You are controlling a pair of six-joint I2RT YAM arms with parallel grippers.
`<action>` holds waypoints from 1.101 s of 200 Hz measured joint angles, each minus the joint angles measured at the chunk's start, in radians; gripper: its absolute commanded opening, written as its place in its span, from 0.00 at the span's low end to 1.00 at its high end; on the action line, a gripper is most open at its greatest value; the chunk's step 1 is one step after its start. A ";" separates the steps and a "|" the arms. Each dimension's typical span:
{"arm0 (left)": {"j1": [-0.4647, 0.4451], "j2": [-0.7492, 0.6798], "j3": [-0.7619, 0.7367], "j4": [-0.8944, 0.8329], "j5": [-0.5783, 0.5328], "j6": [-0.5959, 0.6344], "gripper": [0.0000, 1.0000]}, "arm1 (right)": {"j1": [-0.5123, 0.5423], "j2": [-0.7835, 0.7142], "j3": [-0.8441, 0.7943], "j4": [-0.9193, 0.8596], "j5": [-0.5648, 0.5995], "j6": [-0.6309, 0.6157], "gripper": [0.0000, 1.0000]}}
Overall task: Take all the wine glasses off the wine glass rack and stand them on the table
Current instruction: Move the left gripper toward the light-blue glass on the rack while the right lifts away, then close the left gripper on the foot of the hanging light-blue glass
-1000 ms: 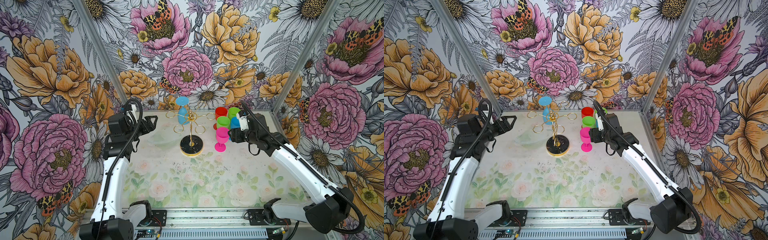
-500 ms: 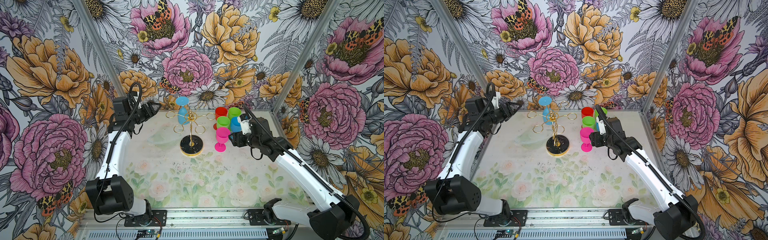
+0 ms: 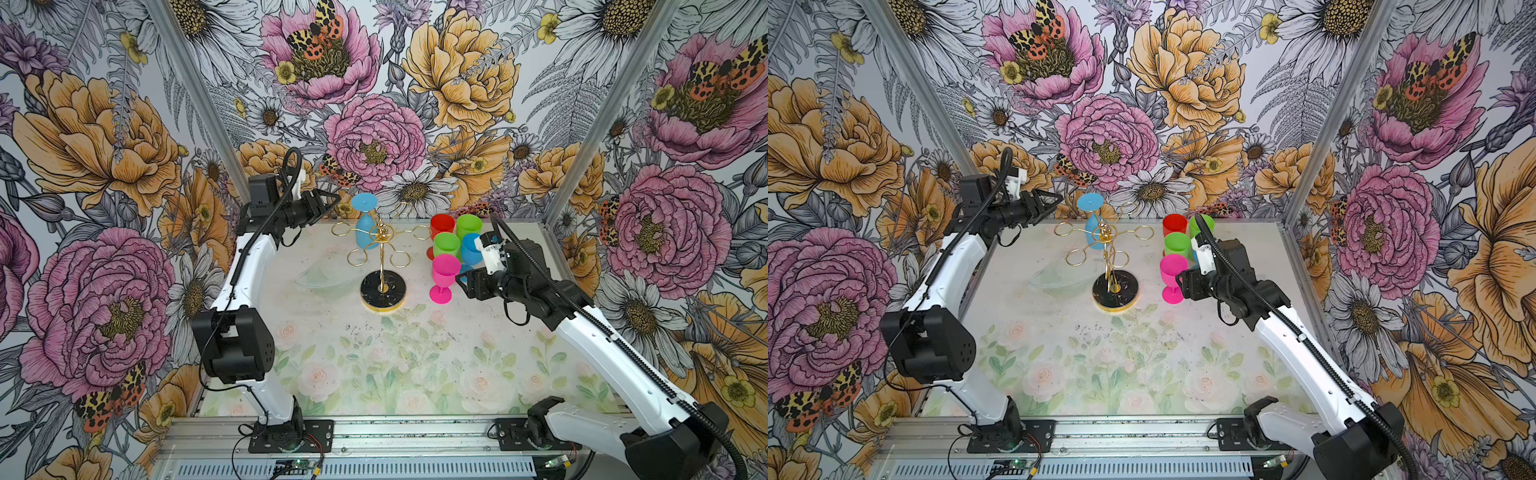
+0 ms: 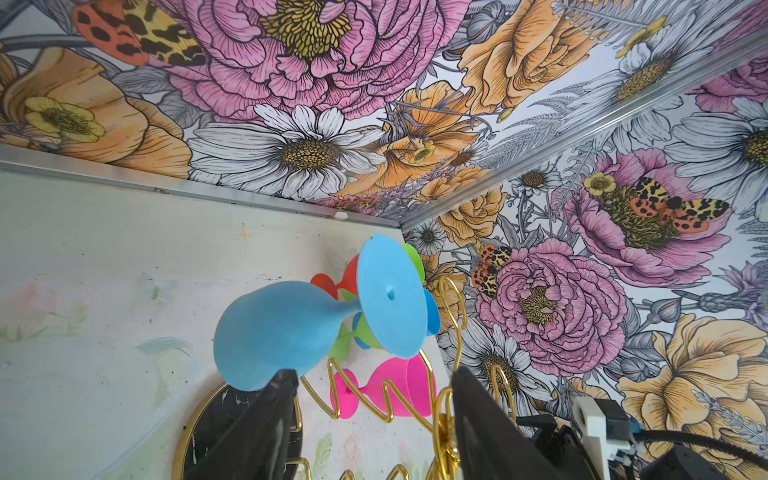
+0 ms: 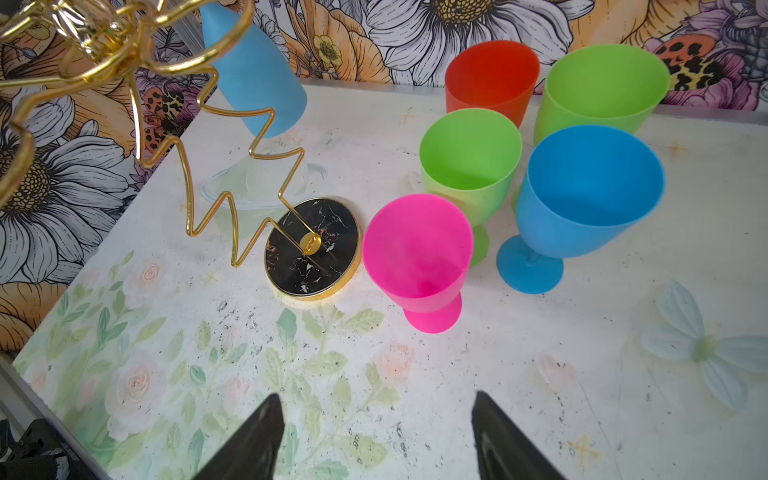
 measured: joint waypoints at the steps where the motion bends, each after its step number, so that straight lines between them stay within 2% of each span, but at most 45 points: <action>1: -0.002 0.002 0.002 0.000 0.002 0.000 0.61 | 0.000 0.000 0.000 0.000 0.000 0.000 0.72; 158: -0.072 0.162 0.127 -0.066 0.012 0.010 0.48 | 0.000 -0.030 -0.013 0.000 -0.008 0.000 0.72; 220: -0.081 0.179 0.169 -0.089 0.015 0.010 0.36 | 0.000 -0.042 -0.015 0.000 -0.008 0.000 0.72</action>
